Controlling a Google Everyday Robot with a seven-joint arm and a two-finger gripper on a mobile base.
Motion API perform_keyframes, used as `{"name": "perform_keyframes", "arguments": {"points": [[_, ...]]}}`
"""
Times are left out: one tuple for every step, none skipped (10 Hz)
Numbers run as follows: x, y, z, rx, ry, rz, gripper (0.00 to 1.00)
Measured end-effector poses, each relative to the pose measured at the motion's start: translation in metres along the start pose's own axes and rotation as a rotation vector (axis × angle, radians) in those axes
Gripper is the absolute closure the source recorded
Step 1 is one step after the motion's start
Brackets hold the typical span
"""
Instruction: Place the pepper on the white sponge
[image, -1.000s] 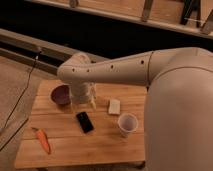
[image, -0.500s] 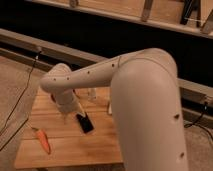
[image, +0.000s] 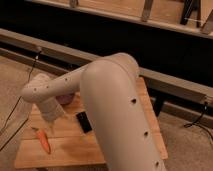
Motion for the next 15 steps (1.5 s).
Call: {"name": "perform_keyframes", "arguments": {"points": [[-0.007,0.013,0.009,-0.006,0.007,-0.047,0.35],[-0.013,0.026,0.016,-0.014,0.013,-0.084,0.35],[-0.017,0.033,0.021,-0.020,0.019,-0.106,0.35],[-0.023,0.046,0.028,-0.032,0.028,-0.132,0.35],[-0.025,0.052,0.032,-0.038,0.032,-0.141,0.35],[-0.028,0.057,0.036,-0.046,0.036,-0.148,0.35],[-0.031,0.063,0.041,-0.053,0.039,-0.154,0.35],[-0.034,0.068,0.044,-0.057,0.037,-0.159,0.35],[-0.037,0.072,0.046,-0.060,0.033,-0.164,0.35],[-0.042,0.079,0.049,-0.064,0.024,-0.169,0.35],[-0.045,0.084,0.050,-0.068,0.016,-0.172,0.35],[-0.048,0.090,0.051,-0.071,0.009,-0.177,0.35],[-0.051,0.095,0.052,-0.073,0.002,-0.181,0.35],[-0.055,0.100,0.052,-0.072,-0.013,-0.188,0.35],[-0.058,0.103,0.052,-0.071,-0.023,-0.191,0.35]]}}
